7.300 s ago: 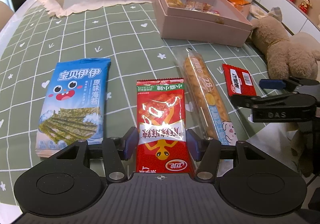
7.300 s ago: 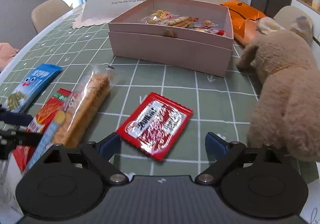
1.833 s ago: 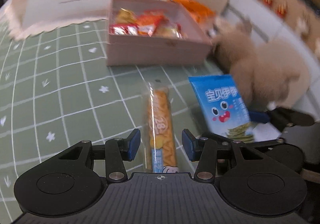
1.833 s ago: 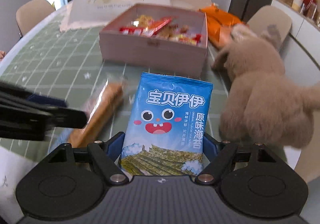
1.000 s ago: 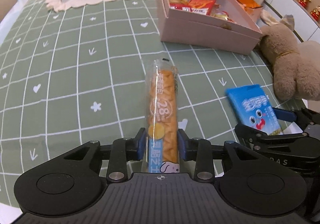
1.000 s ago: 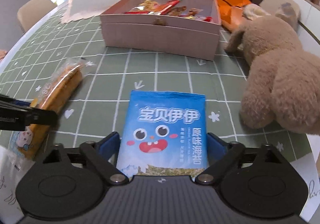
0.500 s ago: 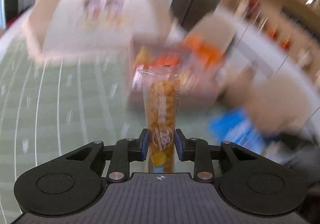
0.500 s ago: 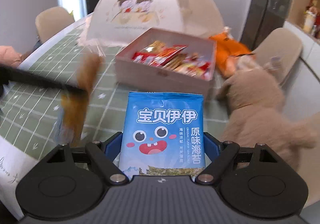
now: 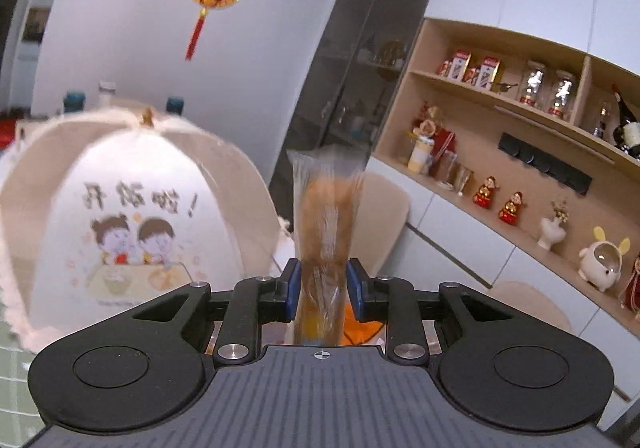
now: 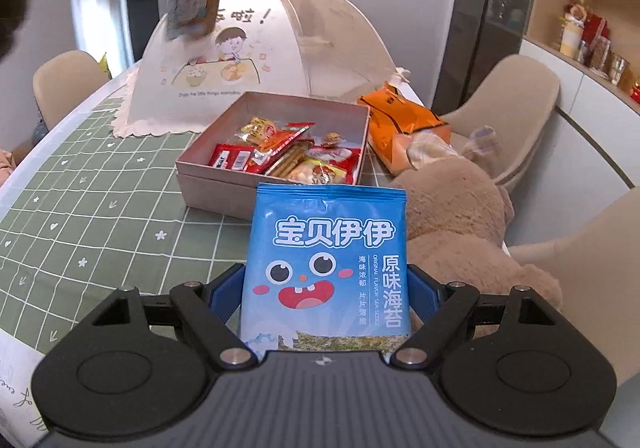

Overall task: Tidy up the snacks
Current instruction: 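Carry both packs into the pink box and open both tools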

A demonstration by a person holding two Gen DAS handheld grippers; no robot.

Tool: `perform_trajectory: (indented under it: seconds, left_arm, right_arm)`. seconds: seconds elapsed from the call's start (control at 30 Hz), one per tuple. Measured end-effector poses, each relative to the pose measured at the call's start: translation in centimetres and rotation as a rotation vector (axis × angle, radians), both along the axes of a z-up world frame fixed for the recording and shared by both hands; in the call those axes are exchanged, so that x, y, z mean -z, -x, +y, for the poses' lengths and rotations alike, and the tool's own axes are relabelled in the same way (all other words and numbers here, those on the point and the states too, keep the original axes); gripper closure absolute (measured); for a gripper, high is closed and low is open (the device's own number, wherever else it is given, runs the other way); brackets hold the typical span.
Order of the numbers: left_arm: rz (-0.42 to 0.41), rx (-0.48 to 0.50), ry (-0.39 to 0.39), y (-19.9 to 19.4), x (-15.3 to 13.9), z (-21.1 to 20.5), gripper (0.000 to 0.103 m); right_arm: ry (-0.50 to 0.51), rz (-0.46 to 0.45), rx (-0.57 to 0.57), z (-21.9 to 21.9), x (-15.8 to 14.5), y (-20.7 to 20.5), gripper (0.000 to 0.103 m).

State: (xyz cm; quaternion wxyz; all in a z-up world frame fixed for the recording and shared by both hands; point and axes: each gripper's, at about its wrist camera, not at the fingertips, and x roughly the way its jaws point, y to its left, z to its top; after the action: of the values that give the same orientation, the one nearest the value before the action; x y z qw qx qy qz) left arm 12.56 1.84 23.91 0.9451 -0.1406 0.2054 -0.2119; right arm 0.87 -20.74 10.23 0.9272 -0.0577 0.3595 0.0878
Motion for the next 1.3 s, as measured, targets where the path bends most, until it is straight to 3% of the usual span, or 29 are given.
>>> perform_trajectory:
  seconds: [0.1, 0.17, 0.23, 0.3, 0.47, 0.67, 0.77, 0.87, 0.97, 1.17, 1.3]
  left_arm:
    - [0.112, 0.053, 0.13, -4.2, 3.7, 0.6, 0.074]
    - [0.194, 0.041, 0.178, -6.3, 6.1, 1.1, 0.074]
    - [0.209, 0.008, 0.19, -6.4, 7.4, 1.9, 0.074]
    - [0.201, -0.008, 0.185, -5.8, 8.0, 2.9, 0.074]
    - [0.276, -0.002, 0.112, -3.1, 9.7, 4.0, 0.074]
    - [0.378, 0.001, 0.142, 1.9, 13.6, 4.8, 0.074]
    - [0.438, 0.01, 0.145, 3.5, 15.7, 4.5, 0.074]
    - [0.474, -0.012, 0.116, 5.1, 17.2, 4.8, 0.074]
    - [0.495, -0.048, 0.106, 6.6, 18.0, 6.2, 0.074]
    - [0.527, -0.139, 0.092, 7.5, 19.1, 8.2, 0.074]
    - [0.486, -0.124, 0.045, 8.2, 18.4, 7.5, 0.074]
  right_arm:
    - [0.008, 0.03, 0.009, 0.1, 0.2, 0.1, 0.019]
    - [0.024, 0.043, 0.005, 0.3, 0.4, 0.0, 0.019]
    - [0.033, 0.044, -0.007, 0.5, 0.4, -0.1, 0.019]
    - [0.037, 0.041, -0.013, 0.7, 0.4, -0.3, 0.019]
    - [-0.022, 0.011, -0.015, 0.6, -0.8, -1.4, 0.019]
    - [-0.089, -0.172, -0.009, 0.9, -7.5, -5.6, 0.019]
    - [-0.019, -0.222, 0.016, 2.7, -9.3, -10.5, 0.017]
    - [-0.007, -0.178, -0.052, 4.7, -7.5, -15.9, 0.017]
    - [0.012, -0.123, -0.018, 5.5, -4.1, -19.1, 0.017]
    - [-0.141, -0.084, -0.033, 4.2, -1.8, -19.5, 0.017]
    - [-0.225, -0.064, 0.005, 2.9, -1.7, -18.0, 0.017]
